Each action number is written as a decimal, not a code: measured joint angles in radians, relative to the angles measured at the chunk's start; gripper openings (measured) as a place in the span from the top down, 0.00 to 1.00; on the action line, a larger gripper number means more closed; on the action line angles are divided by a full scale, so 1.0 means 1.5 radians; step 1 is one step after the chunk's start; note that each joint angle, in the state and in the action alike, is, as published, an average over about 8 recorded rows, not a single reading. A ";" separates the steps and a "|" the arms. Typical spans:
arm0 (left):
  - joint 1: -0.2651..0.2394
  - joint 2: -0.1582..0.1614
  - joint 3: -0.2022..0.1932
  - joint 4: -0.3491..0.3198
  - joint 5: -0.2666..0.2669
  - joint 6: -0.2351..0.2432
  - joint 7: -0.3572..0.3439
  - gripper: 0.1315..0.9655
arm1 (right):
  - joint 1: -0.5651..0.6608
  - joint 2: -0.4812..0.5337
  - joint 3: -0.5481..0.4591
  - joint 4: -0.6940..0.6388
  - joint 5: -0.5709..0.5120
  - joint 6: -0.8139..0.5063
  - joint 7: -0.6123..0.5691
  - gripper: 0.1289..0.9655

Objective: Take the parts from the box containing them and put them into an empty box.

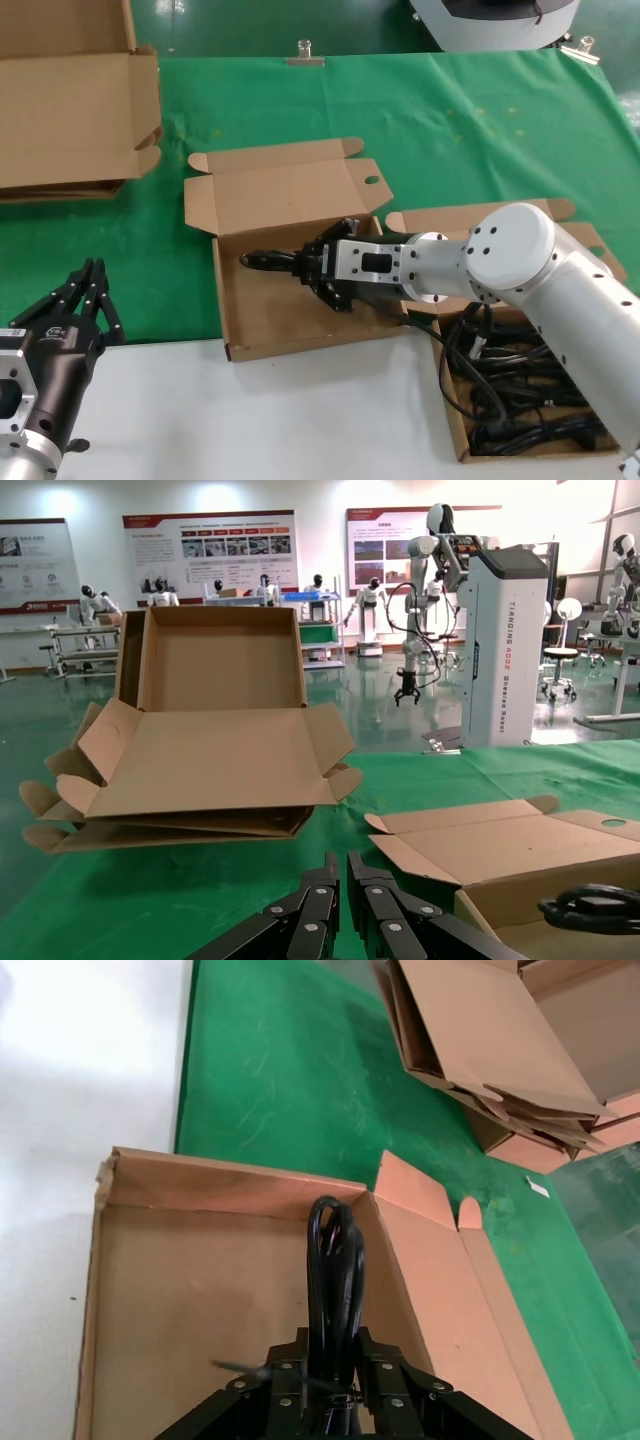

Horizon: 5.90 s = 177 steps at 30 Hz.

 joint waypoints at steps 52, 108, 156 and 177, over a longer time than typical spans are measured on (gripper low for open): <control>0.000 0.000 0.000 0.000 0.000 0.000 0.000 0.92 | -0.172 0.195 0.120 0.472 -0.140 -0.037 0.346 0.04; 0.000 0.000 0.000 0.000 0.000 0.000 0.000 0.01 | -0.566 0.160 0.303 0.632 0.229 0.272 0.268 0.00; 0.000 0.000 0.000 0.000 0.000 0.000 0.000 0.00 | -0.697 0.149 0.364 0.686 0.354 0.376 0.242 0.00; 0.000 0.000 0.000 0.000 0.000 0.000 0.000 0.00 | -0.697 0.149 0.364 0.686 0.354 0.376 0.242 0.00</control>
